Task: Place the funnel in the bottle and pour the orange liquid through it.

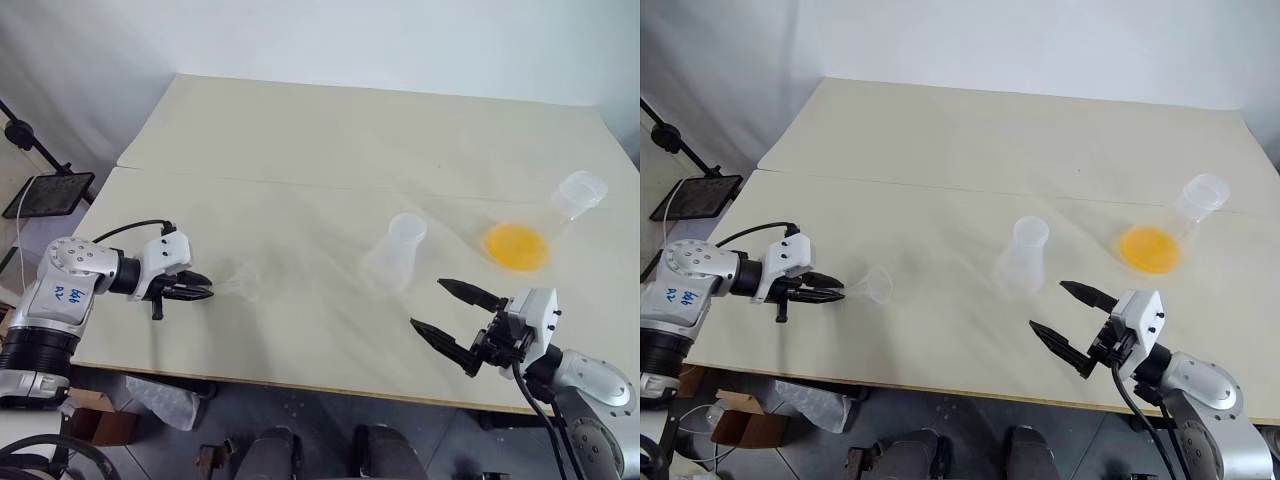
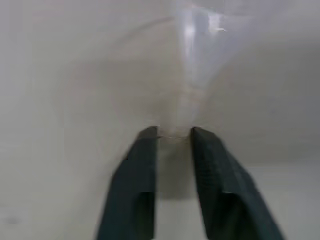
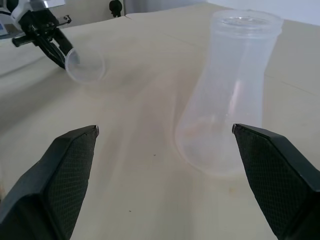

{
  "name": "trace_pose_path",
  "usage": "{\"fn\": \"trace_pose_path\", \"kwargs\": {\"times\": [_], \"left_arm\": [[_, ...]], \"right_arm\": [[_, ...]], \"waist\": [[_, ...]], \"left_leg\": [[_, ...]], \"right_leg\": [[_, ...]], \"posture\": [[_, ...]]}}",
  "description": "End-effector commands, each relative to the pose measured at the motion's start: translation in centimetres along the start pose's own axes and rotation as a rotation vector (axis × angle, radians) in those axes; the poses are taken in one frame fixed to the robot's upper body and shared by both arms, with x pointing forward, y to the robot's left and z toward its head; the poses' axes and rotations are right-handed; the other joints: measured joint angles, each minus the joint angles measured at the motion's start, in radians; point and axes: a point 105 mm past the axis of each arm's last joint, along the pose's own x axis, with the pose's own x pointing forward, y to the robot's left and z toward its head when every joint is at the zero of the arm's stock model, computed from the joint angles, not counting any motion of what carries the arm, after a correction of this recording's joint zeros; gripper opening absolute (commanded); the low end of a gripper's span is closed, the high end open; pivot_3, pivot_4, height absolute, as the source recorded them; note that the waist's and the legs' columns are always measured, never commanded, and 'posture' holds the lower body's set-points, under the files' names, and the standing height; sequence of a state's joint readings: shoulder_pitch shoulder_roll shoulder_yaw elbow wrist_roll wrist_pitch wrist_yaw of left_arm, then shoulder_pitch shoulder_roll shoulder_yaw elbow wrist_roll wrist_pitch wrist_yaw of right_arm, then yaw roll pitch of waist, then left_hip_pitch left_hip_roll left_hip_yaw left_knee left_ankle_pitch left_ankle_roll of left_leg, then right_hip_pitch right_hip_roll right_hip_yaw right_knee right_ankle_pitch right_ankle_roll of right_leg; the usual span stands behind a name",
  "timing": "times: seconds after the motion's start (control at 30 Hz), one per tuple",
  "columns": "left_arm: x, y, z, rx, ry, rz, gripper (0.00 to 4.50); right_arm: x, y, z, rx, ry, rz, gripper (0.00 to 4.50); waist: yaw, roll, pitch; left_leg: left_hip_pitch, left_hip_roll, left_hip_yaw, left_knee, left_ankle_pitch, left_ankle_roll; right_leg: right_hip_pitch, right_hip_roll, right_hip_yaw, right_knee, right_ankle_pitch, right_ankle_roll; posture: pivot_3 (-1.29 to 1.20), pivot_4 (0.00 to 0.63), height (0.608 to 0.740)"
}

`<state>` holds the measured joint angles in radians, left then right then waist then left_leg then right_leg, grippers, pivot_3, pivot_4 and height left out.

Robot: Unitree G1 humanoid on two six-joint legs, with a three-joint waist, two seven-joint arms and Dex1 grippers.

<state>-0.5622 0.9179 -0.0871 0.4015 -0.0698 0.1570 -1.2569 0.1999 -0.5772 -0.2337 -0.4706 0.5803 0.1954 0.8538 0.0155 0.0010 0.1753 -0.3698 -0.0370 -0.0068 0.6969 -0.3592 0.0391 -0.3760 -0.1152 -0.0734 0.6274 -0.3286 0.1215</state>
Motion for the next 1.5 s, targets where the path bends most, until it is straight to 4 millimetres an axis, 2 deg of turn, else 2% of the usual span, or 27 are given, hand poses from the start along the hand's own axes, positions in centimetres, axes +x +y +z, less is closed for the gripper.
{"fn": "trace_pose_path", "kwargs": {"times": [0.03, 0.27, 0.3, 0.53, 0.63, 1.03, 1.17, 1.3, 1.5], "left_arm": [[0.0, 0.3, -0.2, 0.020, 0.016, 0.002, 2.23], [0.5, 0.3, 1.3, 0.097, 0.004, -0.061, 4.33], [0.6, 0.3, 1.4, 0.105, 0.007, -0.070, 4.48], [0.6, 0.0, 2.6, 0.182, 0.116, -0.169, 4.48], [0.7, -0.5, 2.3, 0.267, 0.192, -0.214, 4.48], [1.8, -0.9, 1.3, 0.417, 0.235, -0.276, 4.48], [2.1, -1.3, 1.1, 0.427, 0.236, -0.308, 3.67], [2.1, -1.6, 0.4, 0.452, 0.262, -0.344, 2.49], [2.4, -1.8, 0.6, 0.431, 0.227, -0.352, 0.67]], "right_arm": [[0.1, 0.3, 1.2, -0.037, -0.039, 0.004, 4.50], [0.2, 0.2, 1.3, -0.036, -0.040, -0.002, 4.50], [0.2, 0.2, 1.3, -0.036, -0.041, -0.002, 4.50], [0.3, 0.2, 1.6, -0.044, -0.042, -0.001, 4.50], [0.2, 0.3, 1.6, -0.044, -0.043, -0.006, 4.50], [0.2, 0.3, 1.8, -0.044, -0.047, -0.019, 4.50], [0.1, 0.4, 1.8, -0.043, -0.047, -0.022, 4.50], [0.1, 0.4, 1.8, -0.044, -0.047, -0.027, 4.50], [0.0, 0.5, 1.9, -0.044, -0.047, -0.032, 4.50]], "waist": [[0.000, 0.000, 0.000], [0.003, 0.000, 0.000], [0.004, 0.000, 0.000], [0.006, 0.000, 0.000], [0.006, 0.000, 0.000], [0.005, 0.002, -0.001], [0.005, 0.005, -0.003], [0.006, 0.007, -0.004], [0.009, 0.015, -0.009]], "left_leg": [[0.000, 0.000, 0.000, 0.000, 0.000, 0.000], [0.000, 0.000, 0.000, 0.000, 0.000, 0.000], [0.000, 0.000, 0.000, 0.000, 0.000, 0.000], [-0.001, -0.001, 0.000, 0.000, 0.000, 0.000], [-0.001, -0.001, 0.000, 0.000, 0.000, 0.000], [0.000, 0.000, 0.001, 0.000, 0.000, 0.000], [0.000, 0.000, 0.001, 0.000, 0.000, 0.001], [0.001, 0.000, 0.002, 0.000, 0.001, 0.001], [0.001, -0.001, 0.002, 0.000, 0.002, 0.003]], "right_leg": [[0.000, 0.000, 0.000, 0.000, 0.000, 0.000], [0.000, 0.000, -0.001, 0.000, 0.000, 0.000], [0.000, 0.000, -0.001, 0.000, 0.000, 0.000], [0.000, 0.001, -0.001, 0.000, 0.000, 0.000], [0.000, 0.001, -0.001, 0.000, 0.000, 0.000], [0.000, 0.001, -0.001, 0.000, 0.000, 0.000], [0.000, 0.001, -0.001, 0.000, 0.000, 0.000], [0.001, 0.001, 0.000, 0.000, 0.000, 0.000], [0.001, 0.000, 0.000, 0.000, 0.000, 0.000]], "posture": [[0.00, 0.150, 0.740], [0.00, 0.150, 0.740], [0.00, 0.150, 0.740], [0.00, 0.150, 0.740], [0.00, 0.150, 0.740], [0.00, 0.150, 0.740], [0.00, 0.150, 0.740], [0.00, 0.150, 0.740], [0.00, 0.150, 0.740]]}}
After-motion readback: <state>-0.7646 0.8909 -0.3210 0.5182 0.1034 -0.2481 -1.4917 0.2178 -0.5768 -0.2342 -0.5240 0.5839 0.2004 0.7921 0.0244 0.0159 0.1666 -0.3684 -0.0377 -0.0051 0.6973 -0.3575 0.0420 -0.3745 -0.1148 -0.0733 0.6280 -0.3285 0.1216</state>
